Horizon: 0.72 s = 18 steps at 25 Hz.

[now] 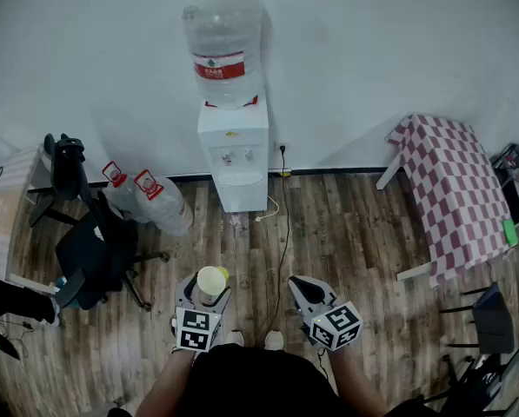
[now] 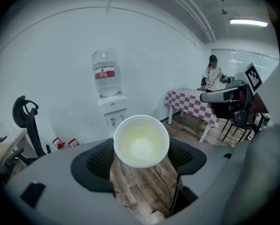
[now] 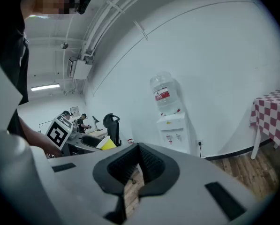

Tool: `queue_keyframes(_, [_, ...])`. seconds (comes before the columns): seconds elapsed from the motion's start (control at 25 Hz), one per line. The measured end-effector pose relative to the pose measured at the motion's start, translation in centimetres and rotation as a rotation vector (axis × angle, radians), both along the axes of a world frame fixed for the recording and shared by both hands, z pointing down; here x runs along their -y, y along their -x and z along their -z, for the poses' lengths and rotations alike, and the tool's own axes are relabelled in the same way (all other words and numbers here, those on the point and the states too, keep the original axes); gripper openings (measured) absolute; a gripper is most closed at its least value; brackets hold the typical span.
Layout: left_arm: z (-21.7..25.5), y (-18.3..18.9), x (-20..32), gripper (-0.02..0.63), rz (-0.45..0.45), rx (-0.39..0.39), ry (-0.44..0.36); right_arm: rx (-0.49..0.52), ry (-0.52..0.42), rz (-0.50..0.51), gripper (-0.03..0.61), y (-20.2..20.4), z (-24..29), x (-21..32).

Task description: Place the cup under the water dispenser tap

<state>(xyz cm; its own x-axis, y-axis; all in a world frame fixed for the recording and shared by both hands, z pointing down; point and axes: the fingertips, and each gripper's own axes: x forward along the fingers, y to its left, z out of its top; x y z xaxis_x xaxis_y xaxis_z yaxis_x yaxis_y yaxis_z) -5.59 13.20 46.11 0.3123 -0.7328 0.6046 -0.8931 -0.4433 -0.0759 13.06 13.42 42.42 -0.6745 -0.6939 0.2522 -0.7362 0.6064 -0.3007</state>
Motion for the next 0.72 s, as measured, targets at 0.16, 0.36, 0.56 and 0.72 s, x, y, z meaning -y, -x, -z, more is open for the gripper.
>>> queue_keyframes(0.16, [0.8, 1.2, -2.0, 0.367, -0.019, 0.003, -0.005, -0.005, -0.003, -0.030, 0.021, 0.6, 0.8, -1.4])
queue_keyframes(0.36, [1.5, 2.5, -2.7, 0.365, -0.034, -0.007, -0.032, -0.014, -0.019, -0.048, 0.021, 1.9, 1.6, -2.3])
queue_keyframes(0.56, [2.2, 3.8, -2.3, 0.365, -0.051, -0.016, -0.052, -0.016, -0.024, -0.067, 0.021, 3.4, 2.1, -3.1])
queue_keyframes(0.72, [2.7, 4.8, -1.9, 0.365, -0.066, -0.032, -0.062, -0.023, -0.026, -0.085, 0.021, 4.6, 2.5, -3.3])
